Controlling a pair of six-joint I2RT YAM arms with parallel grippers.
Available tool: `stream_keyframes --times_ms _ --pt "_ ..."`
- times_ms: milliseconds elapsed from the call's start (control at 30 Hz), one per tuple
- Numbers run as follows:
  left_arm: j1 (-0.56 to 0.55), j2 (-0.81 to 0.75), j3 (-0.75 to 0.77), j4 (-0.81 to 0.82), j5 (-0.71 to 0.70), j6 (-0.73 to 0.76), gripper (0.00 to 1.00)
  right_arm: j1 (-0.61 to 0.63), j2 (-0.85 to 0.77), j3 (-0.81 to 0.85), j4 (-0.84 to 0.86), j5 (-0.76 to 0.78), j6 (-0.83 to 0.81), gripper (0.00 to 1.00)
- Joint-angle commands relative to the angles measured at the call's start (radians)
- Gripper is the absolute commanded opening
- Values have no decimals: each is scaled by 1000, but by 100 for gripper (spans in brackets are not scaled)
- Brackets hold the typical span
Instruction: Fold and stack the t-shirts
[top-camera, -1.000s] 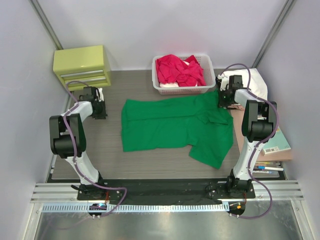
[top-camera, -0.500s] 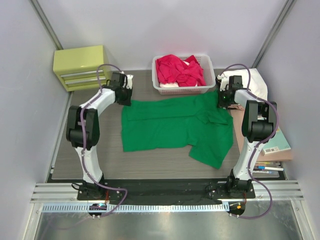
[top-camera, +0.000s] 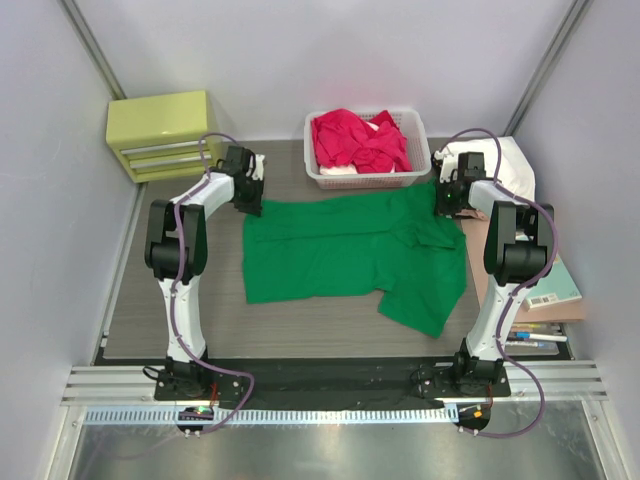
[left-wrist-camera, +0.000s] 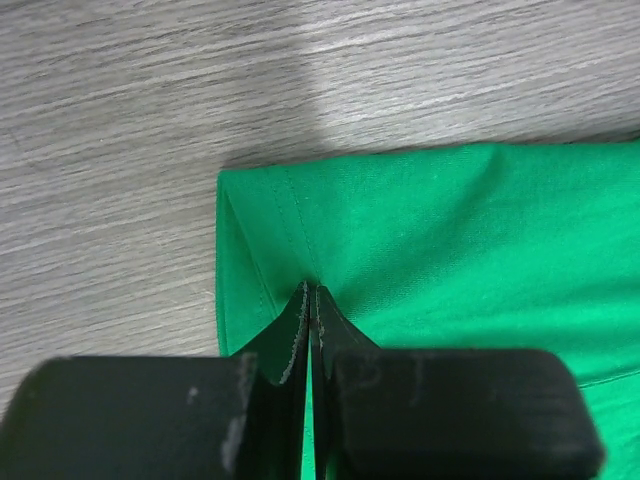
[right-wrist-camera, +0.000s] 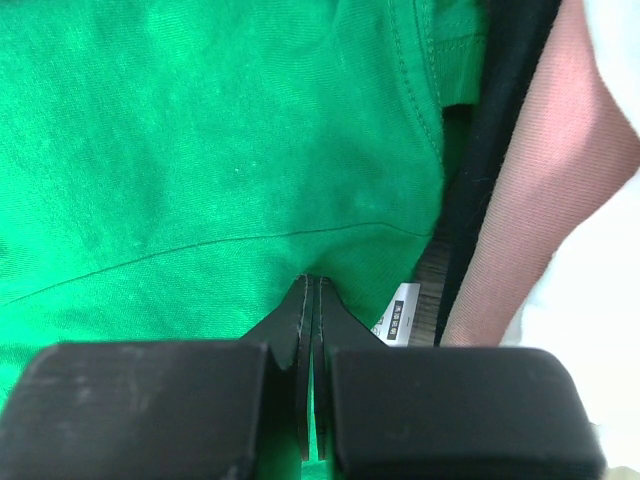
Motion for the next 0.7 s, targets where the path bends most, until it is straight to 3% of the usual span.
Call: stream_keyframes --times_ms 0,667 --pt "29 -5 -21 -25 -23 -32 0 7 -9 -1 -47 -14 6 1" --pt "269 -51 -61 -36 17 -40 0 83 -22 36 -97 -39 44 1"
